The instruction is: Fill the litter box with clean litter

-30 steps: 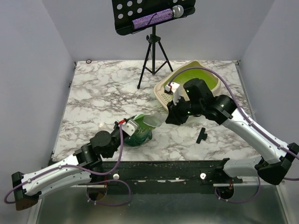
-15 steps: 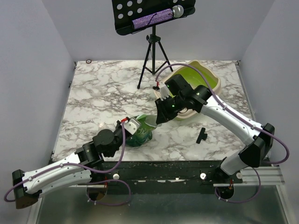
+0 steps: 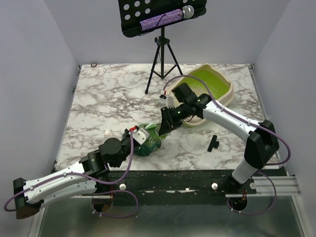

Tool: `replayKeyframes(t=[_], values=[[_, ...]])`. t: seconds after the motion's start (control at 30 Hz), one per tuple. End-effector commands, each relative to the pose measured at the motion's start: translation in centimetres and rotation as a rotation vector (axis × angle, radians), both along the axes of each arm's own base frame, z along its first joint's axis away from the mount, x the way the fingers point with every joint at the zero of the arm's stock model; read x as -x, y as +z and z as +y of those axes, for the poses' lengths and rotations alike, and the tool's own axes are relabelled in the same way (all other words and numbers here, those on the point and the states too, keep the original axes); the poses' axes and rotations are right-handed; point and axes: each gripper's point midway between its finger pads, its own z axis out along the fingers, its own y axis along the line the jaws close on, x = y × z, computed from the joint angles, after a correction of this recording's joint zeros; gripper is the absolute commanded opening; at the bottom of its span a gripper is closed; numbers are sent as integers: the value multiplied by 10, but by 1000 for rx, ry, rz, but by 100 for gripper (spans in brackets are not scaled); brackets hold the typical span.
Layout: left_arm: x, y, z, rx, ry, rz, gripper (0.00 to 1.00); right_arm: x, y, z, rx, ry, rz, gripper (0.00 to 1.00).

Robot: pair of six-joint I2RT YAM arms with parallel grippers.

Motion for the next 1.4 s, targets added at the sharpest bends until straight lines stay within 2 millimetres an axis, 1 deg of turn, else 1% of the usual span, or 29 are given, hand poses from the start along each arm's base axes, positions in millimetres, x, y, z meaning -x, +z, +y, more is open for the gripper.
replayKeyframes(t=[0.0, 0.1, 0.13, 0.23, 0.27, 0.33, 0.53, 0.77, 0.83, 1.03, 1.17, 1.27, 1.37], values=[[1, 16, -1, 41, -5, -36, 0, 18, -28, -5, -31, -5, 194, 0], [1, 13, -2, 29, -16, -39, 0, 14, -25, 0, -119, -37, 187, 0], [2, 12, -3, 24, -22, -40, 0, 13, -18, 6, -183, -27, 164, 0], [4, 12, -4, 17, -38, -48, 0, 19, -10, 16, -326, -4, 178, 0], [5, 13, -4, 15, -44, -52, 0, 22, -12, 17, -355, -2, 189, 1], [6, 12, -4, 11, -53, -54, 0, 24, -9, 21, -428, 22, 177, 1], [8, 8, -7, -8, -74, -55, 0, 34, 2, 23, -600, 72, 164, 0], [10, 3, -11, -32, -105, -56, 0, 42, 23, 27, -780, 108, 164, 1], [11, 1, -12, -41, -113, -58, 0, 45, 30, 25, -829, 120, 163, 1], [13, -1, -13, -54, -128, -60, 0, 53, 40, 17, -877, 124, 114, 1], [14, -2, -14, -55, -137, -64, 0, 58, 52, 11, -911, 123, 56, 0], [14, -2, -14, -59, -140, -67, 0, 60, 57, 7, -915, 114, 27, 1], [14, -3, -15, -62, -144, -66, 0, 57, 55, 4, -900, 90, 8, 0]])
